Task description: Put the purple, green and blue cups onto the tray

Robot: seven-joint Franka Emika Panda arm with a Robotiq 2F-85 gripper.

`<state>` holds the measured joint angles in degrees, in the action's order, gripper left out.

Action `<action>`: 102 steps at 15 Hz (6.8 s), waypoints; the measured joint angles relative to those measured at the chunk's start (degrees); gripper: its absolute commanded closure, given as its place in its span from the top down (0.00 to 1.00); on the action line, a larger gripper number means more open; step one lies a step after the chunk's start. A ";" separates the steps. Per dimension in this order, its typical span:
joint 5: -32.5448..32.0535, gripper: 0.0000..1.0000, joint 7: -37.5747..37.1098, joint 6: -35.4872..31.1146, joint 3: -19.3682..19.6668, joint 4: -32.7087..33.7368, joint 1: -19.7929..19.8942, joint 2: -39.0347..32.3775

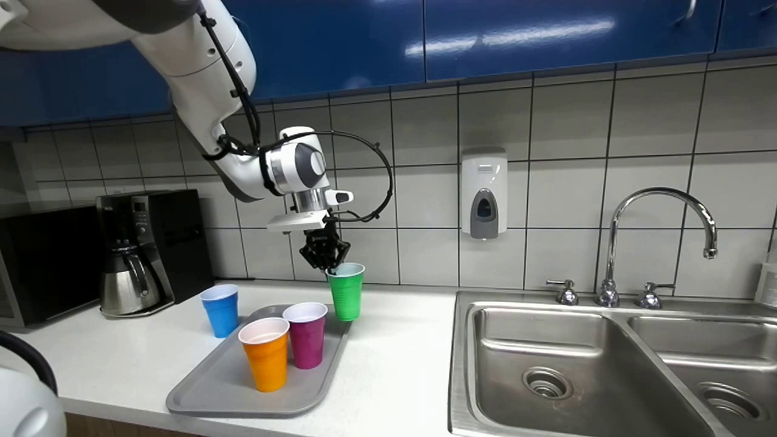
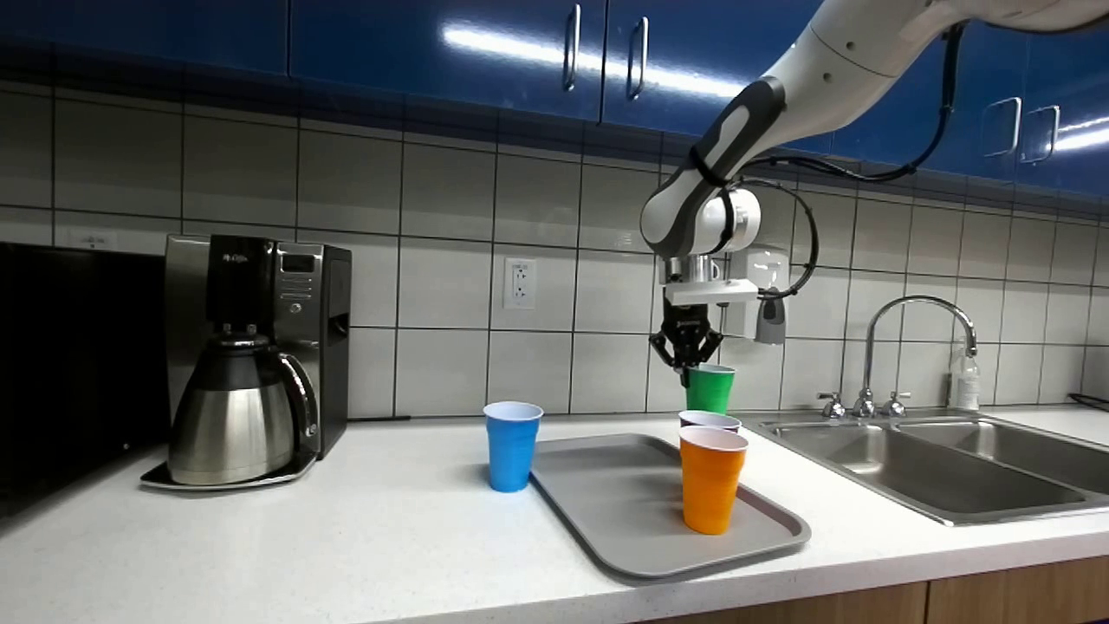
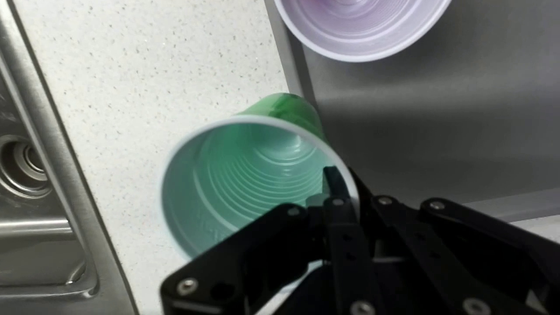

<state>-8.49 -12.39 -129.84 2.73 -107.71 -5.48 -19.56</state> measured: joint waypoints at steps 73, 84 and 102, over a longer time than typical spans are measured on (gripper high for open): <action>-5.01 1.00 3.79 3.66 -2.26 7.35 -4.34 -4.80; -4.14 1.00 3.79 2.53 -5.73 7.30 -5.80 -5.02; 2.77 1.00 6.10 -1.71 -10.35 10.40 -7.41 -9.93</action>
<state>-5.72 -6.29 -131.54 -7.62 -97.30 -12.88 -29.49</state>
